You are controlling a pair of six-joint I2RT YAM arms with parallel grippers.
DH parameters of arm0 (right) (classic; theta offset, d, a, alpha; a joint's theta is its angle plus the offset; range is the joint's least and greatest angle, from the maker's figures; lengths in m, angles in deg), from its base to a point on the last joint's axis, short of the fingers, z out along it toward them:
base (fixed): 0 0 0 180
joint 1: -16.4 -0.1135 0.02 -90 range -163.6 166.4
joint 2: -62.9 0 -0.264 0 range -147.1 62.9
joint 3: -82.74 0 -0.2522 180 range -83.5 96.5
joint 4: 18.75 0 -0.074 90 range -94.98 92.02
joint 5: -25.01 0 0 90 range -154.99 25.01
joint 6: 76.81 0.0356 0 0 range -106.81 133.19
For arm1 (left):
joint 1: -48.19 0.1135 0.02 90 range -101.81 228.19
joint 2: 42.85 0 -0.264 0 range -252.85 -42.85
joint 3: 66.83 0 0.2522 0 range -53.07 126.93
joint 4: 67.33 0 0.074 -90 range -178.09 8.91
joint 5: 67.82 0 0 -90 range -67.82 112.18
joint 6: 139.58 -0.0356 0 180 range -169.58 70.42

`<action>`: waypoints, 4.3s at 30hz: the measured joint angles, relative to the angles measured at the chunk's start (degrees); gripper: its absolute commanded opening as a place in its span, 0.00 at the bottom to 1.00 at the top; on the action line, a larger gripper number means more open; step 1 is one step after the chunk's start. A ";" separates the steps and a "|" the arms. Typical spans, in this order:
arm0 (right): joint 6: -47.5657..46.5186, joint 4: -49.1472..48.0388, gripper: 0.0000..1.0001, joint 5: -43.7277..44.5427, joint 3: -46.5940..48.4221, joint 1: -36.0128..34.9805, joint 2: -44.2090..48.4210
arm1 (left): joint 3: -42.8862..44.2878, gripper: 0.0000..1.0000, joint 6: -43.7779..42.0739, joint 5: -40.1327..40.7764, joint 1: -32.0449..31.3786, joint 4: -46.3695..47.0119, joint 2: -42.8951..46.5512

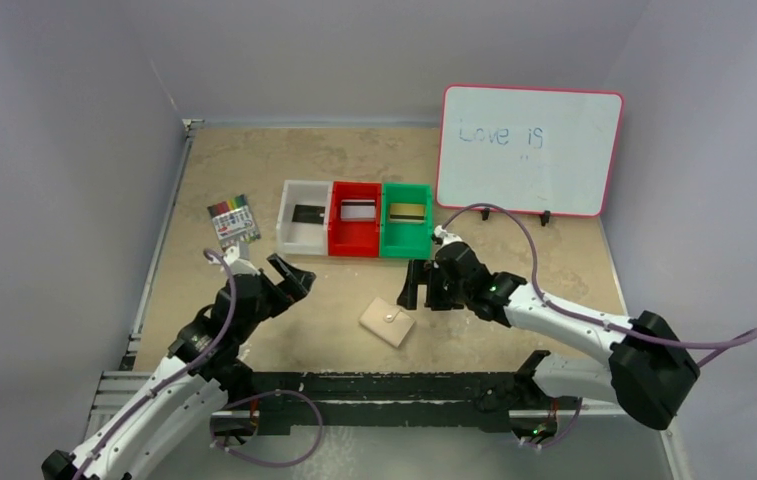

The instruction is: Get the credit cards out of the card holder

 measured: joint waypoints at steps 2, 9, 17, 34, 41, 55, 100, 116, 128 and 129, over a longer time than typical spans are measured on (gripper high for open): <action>-0.90 -2.08 0.85 -0.13 -1.11 0.00 -0.85 | 1.11 1.00 1.25 2.03 0.00 -2.19 1.57; -3.85 -10.45 0.72 -3.67 -2.29 -0.90 -4.63 | -0.15 0.95 4.94 -2.40 0.00 -0.72 0.00; -3.32 -14.36 0.64 -4.09 -0.92 -6.69 -13.62 | -9.05 0.83 9.49 -13.70 -3.10 9.66 -10.14; 6.19 -3.21 0.61 13.99 6.75 -19.47 -17.97 | -5.31 0.54 15.04 -0.28 -24.81 21.81 -29.49; 6.78 -4.17 0.63 14.86 6.75 -20.76 -17.51 | -4.59 0.42 17.51 4.48 -27.04 22.53 -32.17; 6.91 -2.16 0.60 18.73 9.01 -23.17 -20.85 | -2.56 0.42 17.66 8.13 -27.04 22.95 -36.24; 15.61 1.86 0.39 25.44 11.21 -26.10 -20.83 | 7.67 0.15 11.19 14.49 -30.38 15.76 -48.02; 16.48 -3.08 0.44 22.95 5.81 -21.38 -13.99 | 9.05 0.15 11.30 18.16 -32.68 14.03 -49.35; 13.53 -5.40 0.60 20.57 7.37 -22.58 -19.82 | 8.61 0.15 11.85 18.71 -33.00 14.19 -48.83; 13.09 -5.38 0.61 20.55 7.37 -22.62 -20.35 | 8.55 0.15 11.89 18.71 -33.00 14.25 -48.76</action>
